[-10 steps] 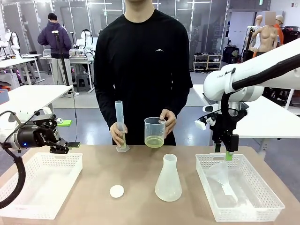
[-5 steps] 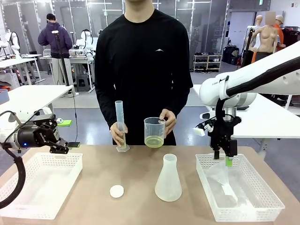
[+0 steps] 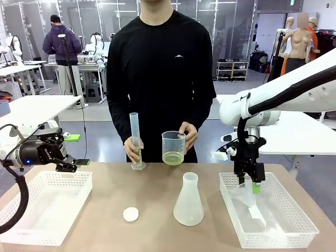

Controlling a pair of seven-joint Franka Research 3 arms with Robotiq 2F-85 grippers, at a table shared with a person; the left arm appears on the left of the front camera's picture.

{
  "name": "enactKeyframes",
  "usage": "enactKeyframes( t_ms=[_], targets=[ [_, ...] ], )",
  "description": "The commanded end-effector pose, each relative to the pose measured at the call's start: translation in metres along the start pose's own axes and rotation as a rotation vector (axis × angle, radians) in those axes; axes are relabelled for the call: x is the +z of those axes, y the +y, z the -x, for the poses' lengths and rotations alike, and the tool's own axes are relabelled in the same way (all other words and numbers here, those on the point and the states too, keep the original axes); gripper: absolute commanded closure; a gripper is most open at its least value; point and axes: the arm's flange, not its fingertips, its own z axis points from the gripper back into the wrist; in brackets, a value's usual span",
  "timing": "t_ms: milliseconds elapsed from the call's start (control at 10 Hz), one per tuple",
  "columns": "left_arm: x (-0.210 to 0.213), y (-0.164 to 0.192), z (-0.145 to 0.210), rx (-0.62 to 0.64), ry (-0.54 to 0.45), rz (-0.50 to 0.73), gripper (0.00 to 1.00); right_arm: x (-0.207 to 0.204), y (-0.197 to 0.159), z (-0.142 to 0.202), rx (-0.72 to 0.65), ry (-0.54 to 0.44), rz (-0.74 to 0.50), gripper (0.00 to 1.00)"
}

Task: Prepare the solutions needed for the experiment.
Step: Pick up the Plastic Funnel and insert it into the Big flask.

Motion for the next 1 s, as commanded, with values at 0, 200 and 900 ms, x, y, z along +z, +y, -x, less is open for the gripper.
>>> enactKeyframes(
  t_ms=[0, 200, 900],
  targets=[
    [-0.001, -0.001, 0.0, -0.007, -0.002, 0.006, 0.0, 0.005, -0.003, 0.004, 0.045, 0.035, -0.055, 0.0],
    [-0.001, -0.001, 0.0, -0.007, -0.002, 0.006, 0.0, 0.0, -0.007, 0.006, 0.039, 0.032, -0.043, 0.0],
    [-0.001, -0.001, 0.0, -0.007, -0.002, 0.006, 0.0, -0.002, -0.014, 0.008, 0.033, 0.036, -0.032, 0.75]
  ],
)
